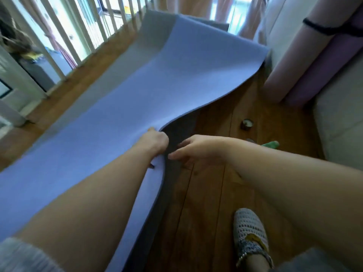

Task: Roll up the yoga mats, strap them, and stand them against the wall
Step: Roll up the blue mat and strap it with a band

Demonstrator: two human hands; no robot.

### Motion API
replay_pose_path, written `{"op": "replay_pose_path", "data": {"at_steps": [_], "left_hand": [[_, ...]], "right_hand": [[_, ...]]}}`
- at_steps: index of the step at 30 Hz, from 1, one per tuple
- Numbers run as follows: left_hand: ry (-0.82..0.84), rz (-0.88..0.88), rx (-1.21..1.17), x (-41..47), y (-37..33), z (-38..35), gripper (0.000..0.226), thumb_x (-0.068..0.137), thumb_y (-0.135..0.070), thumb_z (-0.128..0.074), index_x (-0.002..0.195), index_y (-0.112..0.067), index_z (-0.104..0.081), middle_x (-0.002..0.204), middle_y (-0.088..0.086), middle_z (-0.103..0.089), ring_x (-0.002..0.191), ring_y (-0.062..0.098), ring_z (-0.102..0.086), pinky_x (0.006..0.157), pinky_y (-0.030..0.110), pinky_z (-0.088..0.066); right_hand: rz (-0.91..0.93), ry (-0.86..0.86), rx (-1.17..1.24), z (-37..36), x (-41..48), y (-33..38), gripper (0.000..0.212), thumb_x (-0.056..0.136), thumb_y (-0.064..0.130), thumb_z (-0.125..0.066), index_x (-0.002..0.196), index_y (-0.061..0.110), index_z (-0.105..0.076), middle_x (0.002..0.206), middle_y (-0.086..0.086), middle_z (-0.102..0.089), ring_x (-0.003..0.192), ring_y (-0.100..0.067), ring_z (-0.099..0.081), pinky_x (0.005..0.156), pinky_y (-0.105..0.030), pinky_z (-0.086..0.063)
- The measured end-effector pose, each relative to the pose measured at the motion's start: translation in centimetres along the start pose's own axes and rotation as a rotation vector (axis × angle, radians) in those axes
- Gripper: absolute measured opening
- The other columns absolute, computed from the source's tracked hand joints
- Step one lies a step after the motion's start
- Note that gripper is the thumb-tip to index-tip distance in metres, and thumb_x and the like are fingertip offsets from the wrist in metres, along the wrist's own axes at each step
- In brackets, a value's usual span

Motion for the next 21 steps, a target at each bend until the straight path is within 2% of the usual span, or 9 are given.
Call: {"op": "replay_pose_path", "data": {"at_steps": [3, 6, 8, 10, 12, 14, 16, 19, 21], "left_hand": [[0.018, 0.000, -0.463, -5.0, -4.7, 2.9, 0.036, 0.098, -0.014, -0.025, 0.133, -0.010, -0.037, 0.128, 0.019, -0.039, 0.109, 0.041, -0.048, 0.074, 0.051, -0.054], [0.004, -0.078, -0.715, -9.0, -7.9, 4.7, 0.036, 0.099, -0.012, -0.028, 0.133, -0.008, -0.037, 0.131, 0.018, -0.035, 0.108, 0.039, -0.045, 0.071, 0.050, -0.054], [0.011, -0.096, -0.884, -10.9, -9.0, 5.4, 0.042, 0.098, -0.014, -0.029, 0.141, -0.014, -0.032, 0.137, 0.015, -0.031, 0.109, 0.040, -0.044, 0.062, 0.050, -0.055], [0.006, -0.115, -1.007, -12.9, -9.8, 6.0, 0.050, 0.098, -0.014, -0.030, 0.148, -0.019, -0.024, 0.134, 0.012, -0.032, 0.096, 0.034, -0.046, 0.053, 0.046, -0.054], [0.000, -0.146, -1.058, -15.2, -10.8, 6.6, 0.053, 0.099, -0.014, -0.031, 0.151, -0.019, -0.019, 0.125, 0.011, -0.035, 0.083, 0.030, -0.045, 0.055, 0.045, -0.055], [-0.006, -0.158, -1.159, -17.5, -12.0, 7.8, 0.051, 0.100, -0.014, -0.035, 0.149, -0.020, -0.023, 0.117, 0.013, -0.041, 0.084, 0.032, -0.047, 0.059, 0.047, -0.055], [-0.001, -0.195, -1.247, -20.2, -13.2, 9.6, 0.044, 0.100, -0.013, -0.039, 0.143, -0.016, -0.033, 0.100, 0.013, -0.046, 0.079, 0.032, -0.049, 0.055, 0.044, -0.053], [0.031, -0.266, -1.296, -25.4, -15.1, 12.6, 0.031, 0.100, -0.014, -0.041, 0.131, -0.013, -0.042, 0.097, 0.012, -0.052, 0.082, 0.031, -0.054, 0.061, 0.042, -0.053], [0.037, -0.328, -1.387, -29.1, -16.0, 14.5, 0.029, 0.100, -0.011, -0.037, 0.128, -0.013, -0.044, 0.100, 0.015, -0.053, 0.086, 0.034, -0.055, 0.072, 0.046, -0.053]], "right_hand": [[0.046, 0.046, -0.073, -0.4, -5.4, 2.7, 0.067, 0.082, 0.043, -0.070, 0.138, 0.016, -0.045, 0.132, -0.007, -0.054, 0.112, -0.027, -0.058, 0.087, -0.037, -0.052], [0.136, -0.193, -0.212, 1.4, -9.4, 3.6, 0.060, 0.081, 0.040, -0.072, 0.131, 0.014, -0.052, 0.123, -0.007, -0.060, 0.107, -0.025, -0.059, 0.094, -0.037, -0.050], [0.107, -0.286, -0.216, 3.2, -12.0, 3.0, 0.058, 0.080, 0.041, -0.073, 0.128, 0.013, -0.056, 0.116, -0.006, -0.064, 0.101, -0.023, -0.062, 0.092, -0.038, -0.053], [0.008, -0.256, -0.164, 4.7, -14.6, 1.7, 0.061, 0.078, 0.048, -0.074, 0.125, 0.013, -0.057, 0.114, -0.006, -0.066, 0.099, -0.024, -0.065, 0.090, -0.039, -0.055], [-0.068, -0.178, -0.104, 5.7, -17.5, 0.9, 0.062, 0.075, 0.048, -0.076, 0.123, 0.013, -0.058, 0.111, -0.006, -0.068, 0.097, -0.025, -0.068, 0.089, -0.041, -0.056], [-0.098, -0.102, -0.117, 6.4, -20.5, 0.8, 0.059, 0.075, 0.041, -0.079, 0.124, 0.012, -0.060, 0.107, -0.004, -0.070, 0.094, -0.024, -0.069, 0.082, -0.038, -0.058], [-0.089, -0.132, -0.243, 7.2, -23.9, 1.5, 0.051, 0.080, 0.033, -0.076, 0.124, 0.013, -0.061, 0.099, 0.000, -0.070, 0.090, -0.020, -0.068, 0.070, -0.029, -0.057], [0.013, -0.450, -0.573, 9.6, -29.8, 4.3, 0.031, 0.086, 0.032, -0.067, 0.114, 0.018, -0.065, 0.100, 0.000, -0.064, 0.094, -0.022, -0.062, 0.068, -0.024, -0.049], [0.087, -0.769, -0.669, 11.7, -34.2, 6.0, 0.008, 0.086, 0.031, -0.059, 0.091, 0.026, -0.062, 0.103, -0.001, -0.062, 0.093, -0.026, -0.058, 0.072, -0.027, -0.046]]}}
Point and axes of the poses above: each hand's wrist, its own x-axis towards the middle knuckle, its own z-axis out of the back of the hand, y = z × x, the point moved 4 cm from there along x, towards the middle knuckle
